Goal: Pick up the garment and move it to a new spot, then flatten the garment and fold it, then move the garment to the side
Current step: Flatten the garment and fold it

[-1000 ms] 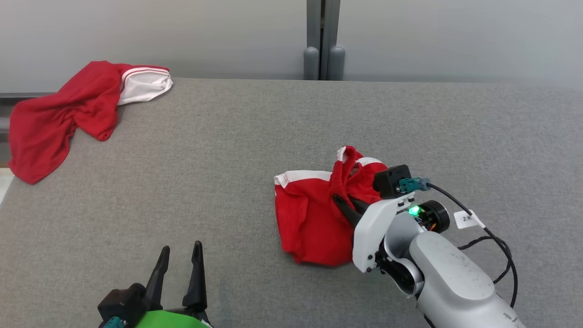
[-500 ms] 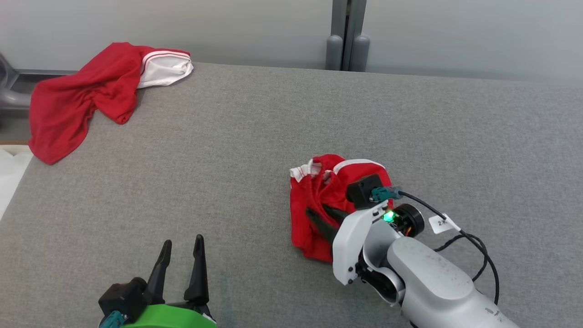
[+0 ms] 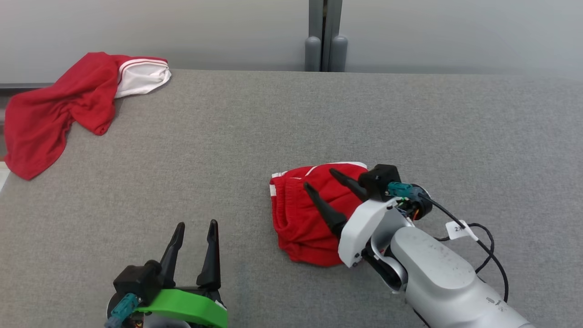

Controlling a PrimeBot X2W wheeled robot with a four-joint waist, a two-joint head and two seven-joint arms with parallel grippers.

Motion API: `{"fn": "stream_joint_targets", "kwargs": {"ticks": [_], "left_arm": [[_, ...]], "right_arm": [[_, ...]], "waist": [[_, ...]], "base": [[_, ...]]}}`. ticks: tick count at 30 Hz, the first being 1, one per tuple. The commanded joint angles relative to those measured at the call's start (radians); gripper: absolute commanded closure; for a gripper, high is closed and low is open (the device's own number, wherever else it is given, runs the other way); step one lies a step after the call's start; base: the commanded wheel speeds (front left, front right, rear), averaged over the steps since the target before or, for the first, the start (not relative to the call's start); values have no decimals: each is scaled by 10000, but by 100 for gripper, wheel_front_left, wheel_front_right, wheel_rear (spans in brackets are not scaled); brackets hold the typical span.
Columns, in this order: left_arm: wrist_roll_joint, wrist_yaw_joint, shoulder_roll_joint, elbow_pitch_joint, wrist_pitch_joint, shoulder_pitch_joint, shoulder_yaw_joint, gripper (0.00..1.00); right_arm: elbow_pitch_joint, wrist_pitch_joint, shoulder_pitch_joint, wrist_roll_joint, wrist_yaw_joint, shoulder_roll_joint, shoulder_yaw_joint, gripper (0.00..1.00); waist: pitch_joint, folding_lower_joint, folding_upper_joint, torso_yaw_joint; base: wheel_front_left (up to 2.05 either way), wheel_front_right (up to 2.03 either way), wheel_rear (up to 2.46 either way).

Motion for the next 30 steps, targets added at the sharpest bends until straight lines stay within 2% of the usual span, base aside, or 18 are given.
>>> {"fn": "stream_joint_targets", "kwargs": {"ticks": [1, 4, 9, 12, 16, 22, 26, 30], "left_arm": [[133, -45, 15, 63, -3, -191, -51, 0], [261, -56, 18, 160, -3, -347, -127, 0], [217, -69, 18, 300, -3, -385, 14, 0], [398, -47, 19, 274, -4, -114, 162, 0], [478, 31, 21, 130, -3, 254, 538, 0], [512, 128, 21, -158, -3, 932, 913, 0], [729, 158, 19, -443, -4, 1637, 1420, 0], [760, 120, 19, -308, -3, 1699, 1382, 0]], "right_arm": [[74, -313, 0, -162, -11, -36, -256, 0], [227, -765, 135, -675, -11, -39, -909, 0], [37, -1085, 650, -1952, -11, -40, -2605, 0], [-994, -1092, 1562, -2958, -11, -34, -4002, 0], [-2130, -1099, 2734, -3503, -11, -31, -5029, 0], [-3149, -1102, 4252, -3751, -11, -32, -5789, 0], [-3399, -1104, 5386, -3318, -11, -37, -6033, 0], [-3334, -1104, 5392, -3633, -11, -37, -6130, 0]], "waist": [[-202, 0, -1, -215], [-378, 0, -1, -426], [-677, 0, -1, -816], [-802, 0, -1, -988], [-889, 0, -1, -1123], [-1007, 0, -1, -1234], [-1091, 0, -1, -1367], [-1074, 0, -1, -1374]], "base": [[0, 0, 0], [0, 0, 0], [0, 0, 0], [0, 0, 0], [0, 0, 0], [0, 0, 0], [0, 0, 0], [0, 0, 0]]}}
